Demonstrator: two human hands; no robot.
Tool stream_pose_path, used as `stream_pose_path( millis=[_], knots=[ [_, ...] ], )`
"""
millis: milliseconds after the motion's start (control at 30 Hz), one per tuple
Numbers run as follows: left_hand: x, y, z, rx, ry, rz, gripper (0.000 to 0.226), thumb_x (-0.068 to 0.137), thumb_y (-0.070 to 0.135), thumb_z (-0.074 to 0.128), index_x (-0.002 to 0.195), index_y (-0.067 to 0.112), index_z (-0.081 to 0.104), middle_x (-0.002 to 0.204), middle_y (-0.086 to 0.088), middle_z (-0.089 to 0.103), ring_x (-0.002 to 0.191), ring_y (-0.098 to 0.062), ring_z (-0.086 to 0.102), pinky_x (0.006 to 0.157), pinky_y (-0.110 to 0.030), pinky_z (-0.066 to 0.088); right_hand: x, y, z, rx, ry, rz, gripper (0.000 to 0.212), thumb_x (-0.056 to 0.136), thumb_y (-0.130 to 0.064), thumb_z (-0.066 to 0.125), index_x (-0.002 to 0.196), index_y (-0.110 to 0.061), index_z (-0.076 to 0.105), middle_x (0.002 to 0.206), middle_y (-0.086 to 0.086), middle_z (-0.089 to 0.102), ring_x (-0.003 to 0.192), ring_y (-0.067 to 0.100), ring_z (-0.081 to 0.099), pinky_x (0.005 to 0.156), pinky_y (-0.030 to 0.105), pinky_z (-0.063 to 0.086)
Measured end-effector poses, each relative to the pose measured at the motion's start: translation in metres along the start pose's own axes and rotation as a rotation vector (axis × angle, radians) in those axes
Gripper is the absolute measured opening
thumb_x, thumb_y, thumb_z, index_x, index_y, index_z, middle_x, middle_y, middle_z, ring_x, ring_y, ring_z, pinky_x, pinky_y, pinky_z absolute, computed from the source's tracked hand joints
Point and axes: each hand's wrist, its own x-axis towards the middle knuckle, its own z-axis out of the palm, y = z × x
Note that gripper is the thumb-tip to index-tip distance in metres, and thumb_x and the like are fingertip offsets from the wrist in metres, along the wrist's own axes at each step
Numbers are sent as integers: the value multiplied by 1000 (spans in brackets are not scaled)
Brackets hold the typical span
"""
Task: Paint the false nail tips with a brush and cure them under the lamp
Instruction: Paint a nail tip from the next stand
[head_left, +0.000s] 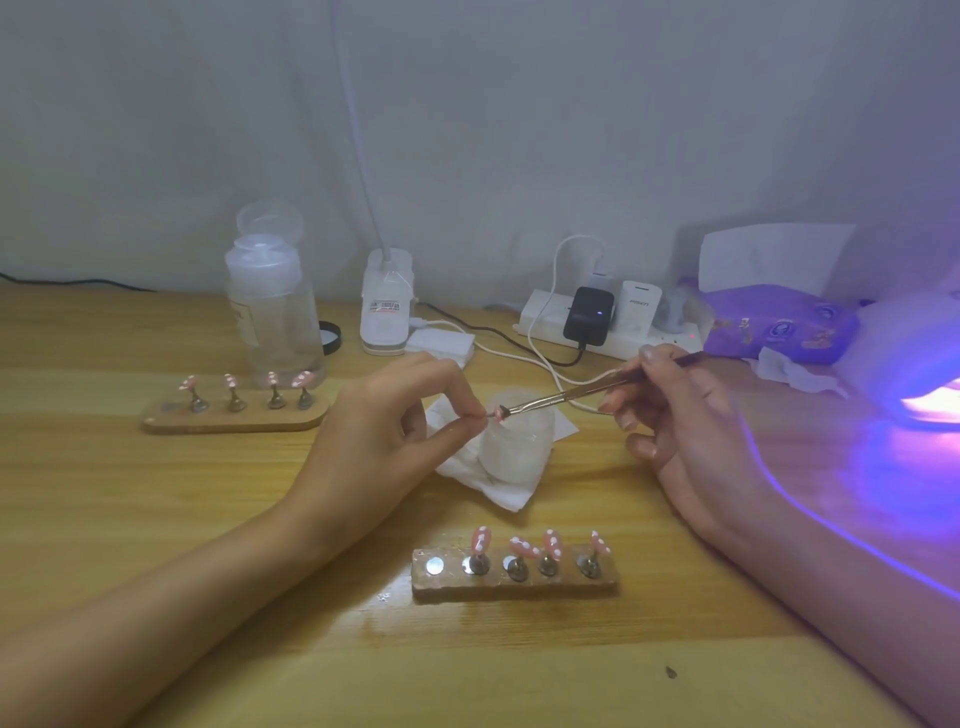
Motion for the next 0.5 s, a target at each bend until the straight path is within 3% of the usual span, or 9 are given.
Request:
stream_pose_path(
  millis=[67,267,400,500],
  knots=[
    [0,0,0,1,-1,-1,17,85,18,76,80,28,64,86,7,62,54,-14,47,56,-15,36,1,0,-2,24,28,-4,23,100,-23,49,82,-13,57,61,6,65,50,7,52,39,15,33],
    [0,0,0,-3,4,8,18,86,18,77,80,29,64,87,7,63,53,-14,46,55,-16,36,0,1,0,-8,-54,-38,21,88,-39,57,75,-24,65,69,6,70,53,8,53,44,17,37],
    [0,0,0,-1,5,8,16,85,18,77,80,27,65,86,8,62,54,-13,46,55,-14,36,3,2,-2,-11,33,-23,22,98,-27,53,80,-16,60,64,6,69,49,6,50,41,16,34],
    [0,0,0,13,5,12,15,85,18,77,80,26,65,87,8,63,54,-13,47,56,-15,37,2,1,-1,6,-17,-63,20,89,-37,57,81,-18,61,66,5,70,49,6,50,42,15,35]
  ],
)
